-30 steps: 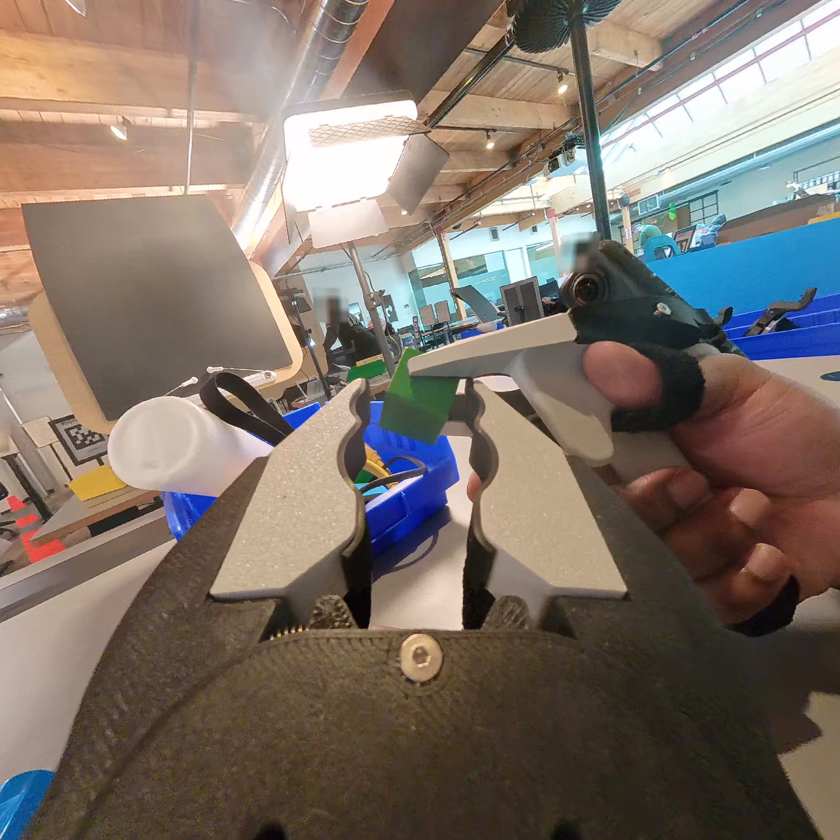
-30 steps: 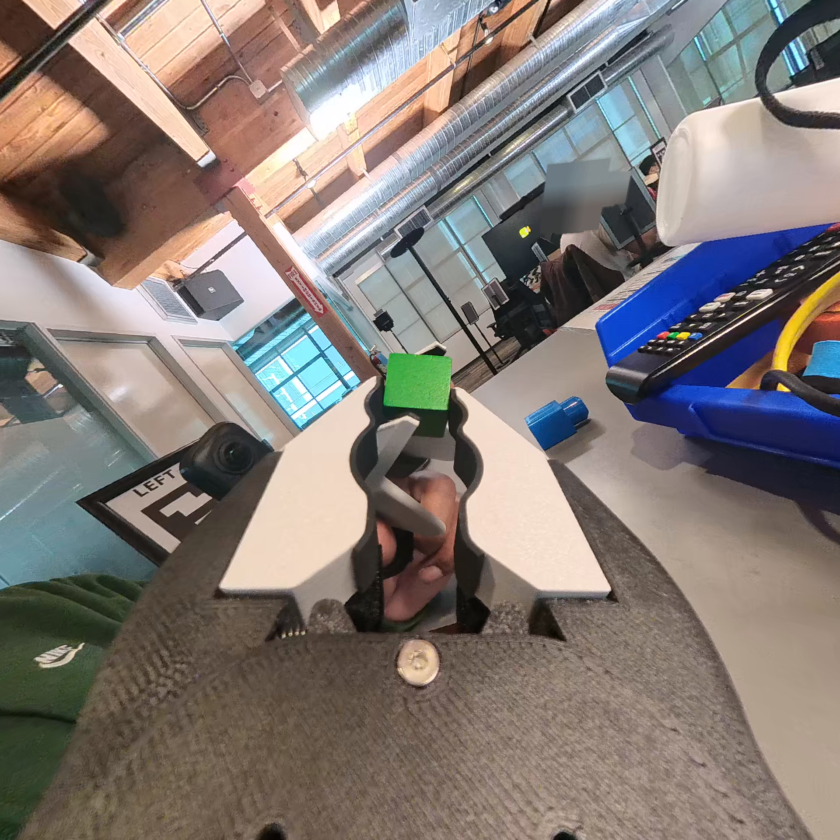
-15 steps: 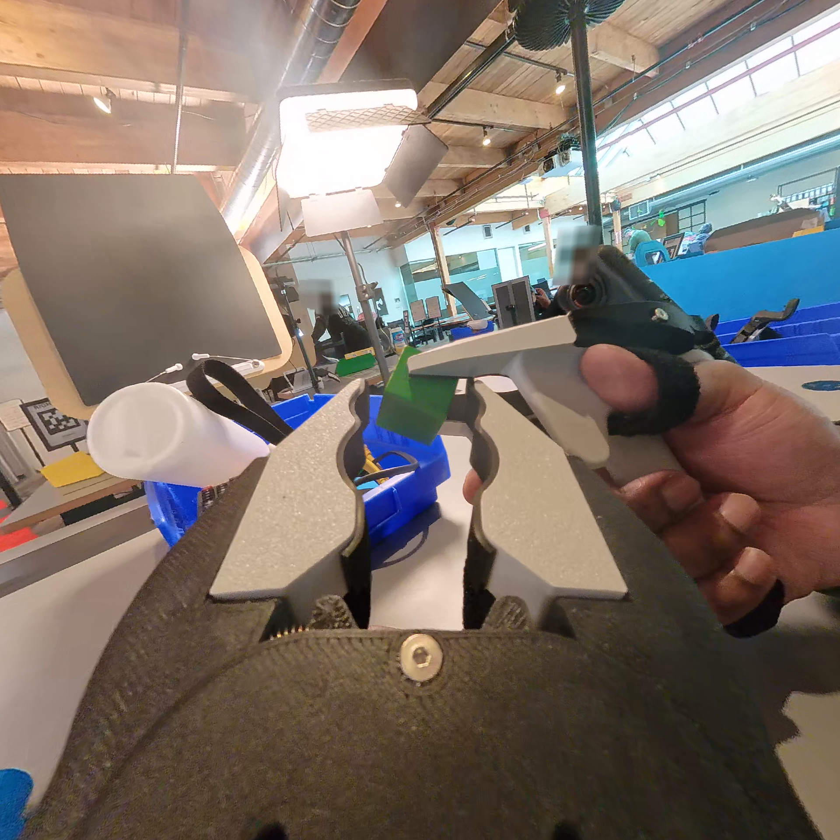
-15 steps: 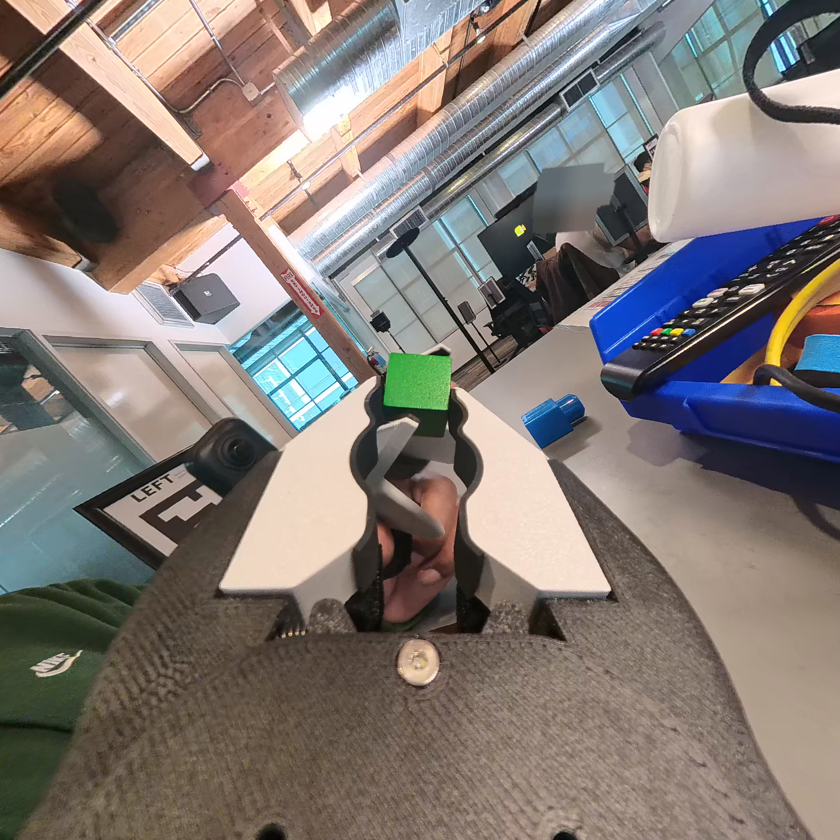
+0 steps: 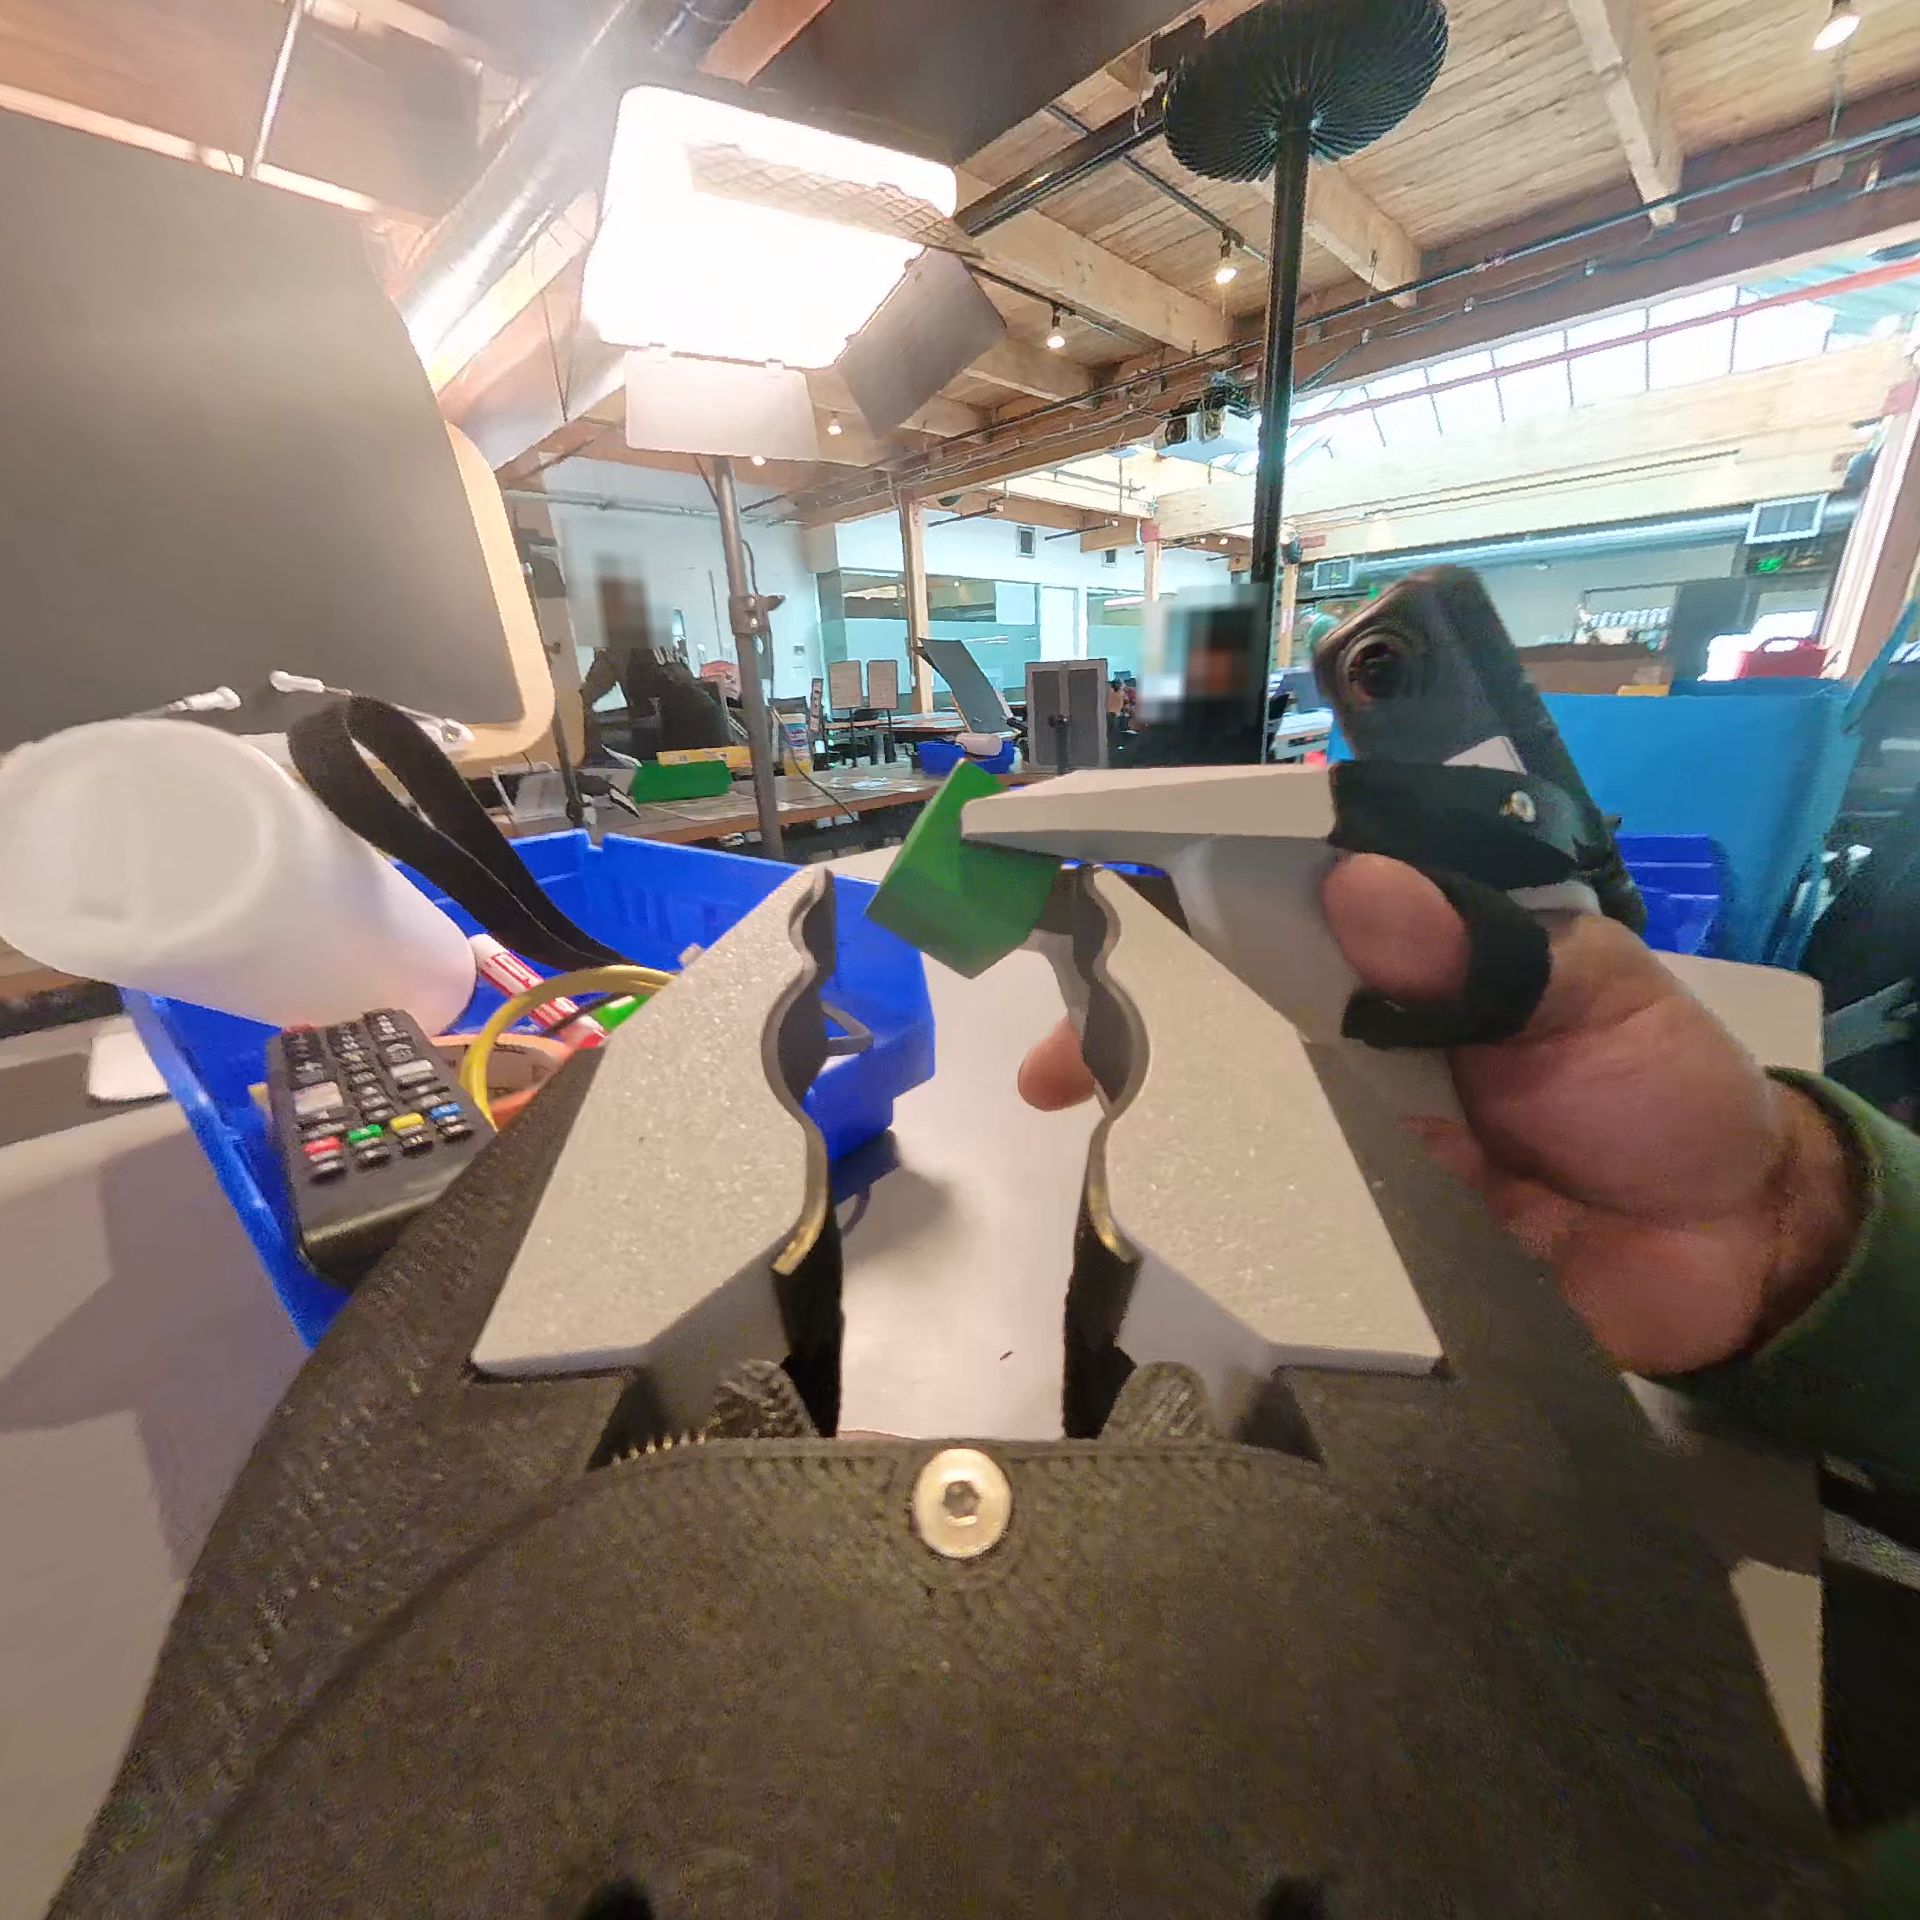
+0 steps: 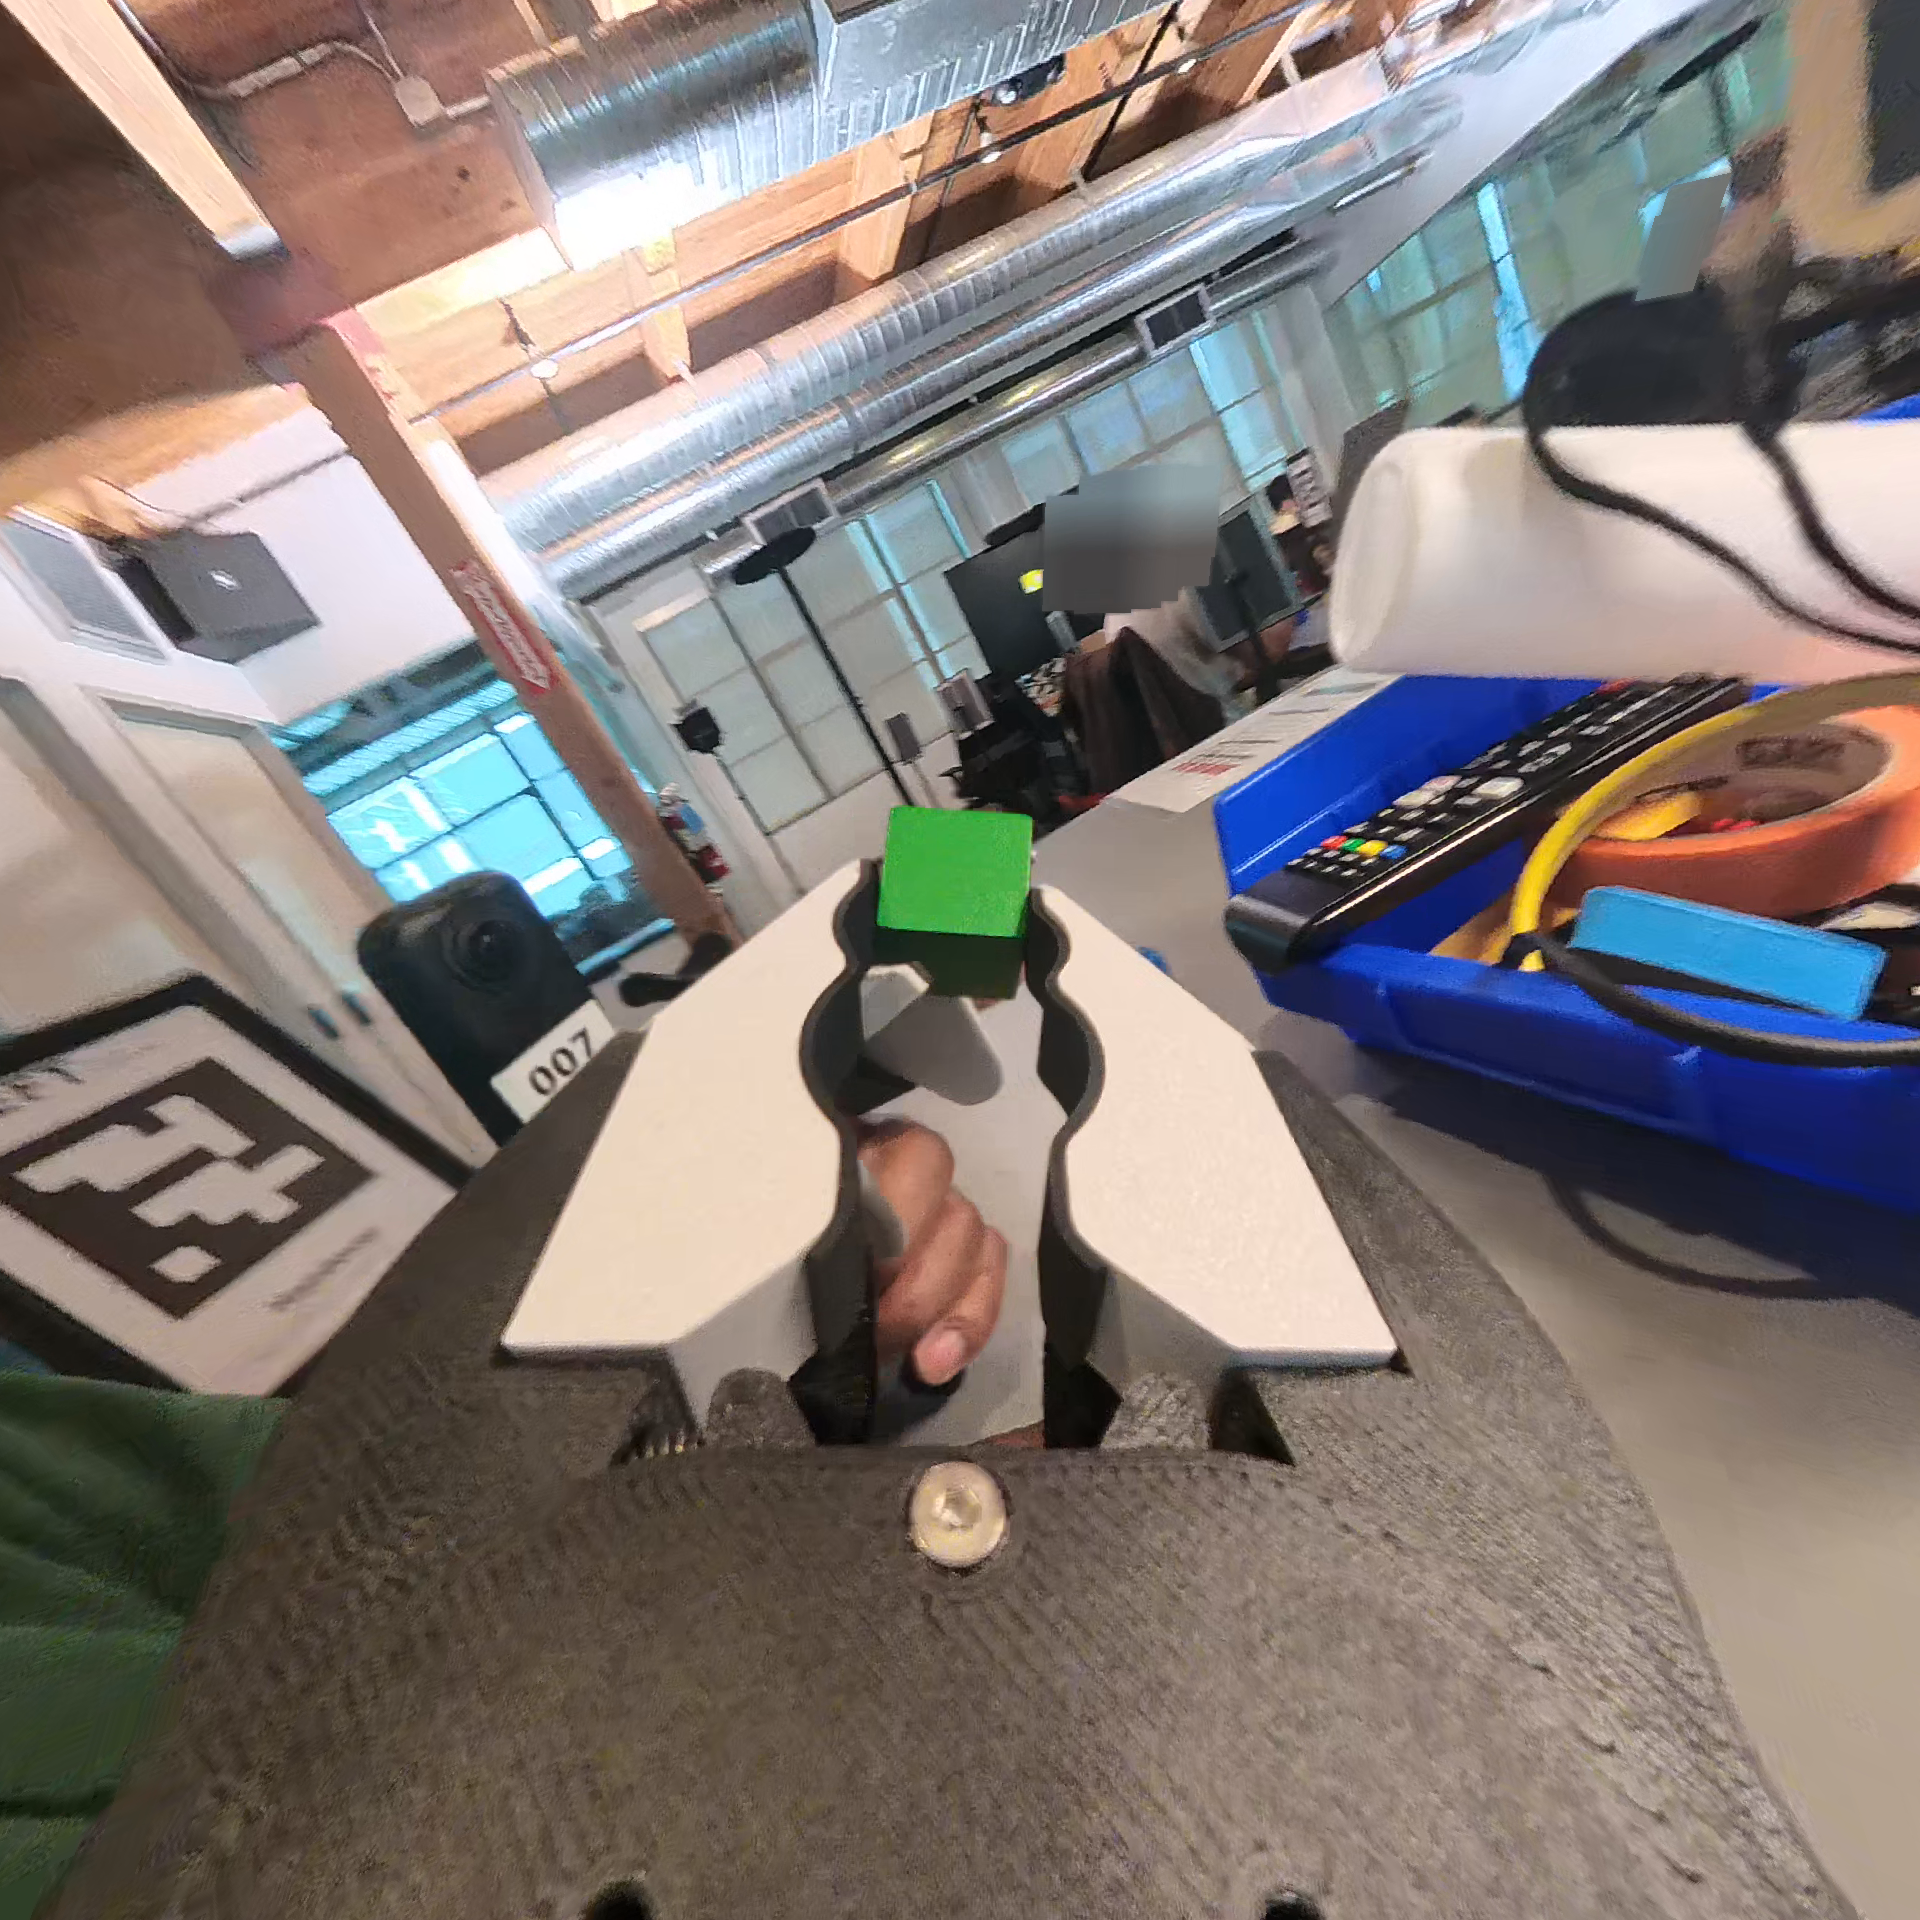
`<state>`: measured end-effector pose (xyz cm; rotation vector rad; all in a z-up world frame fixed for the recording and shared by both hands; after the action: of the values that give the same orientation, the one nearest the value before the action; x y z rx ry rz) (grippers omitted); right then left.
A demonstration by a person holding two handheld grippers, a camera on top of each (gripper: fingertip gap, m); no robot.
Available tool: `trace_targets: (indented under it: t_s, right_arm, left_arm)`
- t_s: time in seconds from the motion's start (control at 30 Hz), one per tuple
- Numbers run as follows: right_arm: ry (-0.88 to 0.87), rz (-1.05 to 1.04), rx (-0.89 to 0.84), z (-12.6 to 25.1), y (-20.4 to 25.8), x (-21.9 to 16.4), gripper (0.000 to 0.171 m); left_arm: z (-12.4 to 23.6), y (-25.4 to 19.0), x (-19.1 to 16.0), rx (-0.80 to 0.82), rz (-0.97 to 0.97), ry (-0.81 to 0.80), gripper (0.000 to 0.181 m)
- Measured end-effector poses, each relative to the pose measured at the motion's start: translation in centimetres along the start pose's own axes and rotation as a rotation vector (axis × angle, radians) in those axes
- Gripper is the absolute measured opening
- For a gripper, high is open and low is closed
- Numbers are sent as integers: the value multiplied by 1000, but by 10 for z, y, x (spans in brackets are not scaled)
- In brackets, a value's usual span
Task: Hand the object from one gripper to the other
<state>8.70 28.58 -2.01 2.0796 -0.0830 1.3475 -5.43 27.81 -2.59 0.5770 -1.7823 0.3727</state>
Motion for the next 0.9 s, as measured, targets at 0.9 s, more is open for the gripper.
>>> trace_targets:
  t_s: [0.9]
  right_arm:
    - [151, 787, -409, -7, 14, -10, 29]
  left_arm:
    - [2, 31, -7, -206, 700, -41, 56]
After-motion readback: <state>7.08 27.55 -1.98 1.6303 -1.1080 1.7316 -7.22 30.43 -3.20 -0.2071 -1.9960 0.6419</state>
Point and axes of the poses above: each gripper's, where its closed fingertips meet, z back along the fingers, x out of its top, y = z × x across the jaws, the point moved 10 cm from there along z, back along the fingers, and after that the axes turned 2 degrees about -y, right-handed, at the moved point
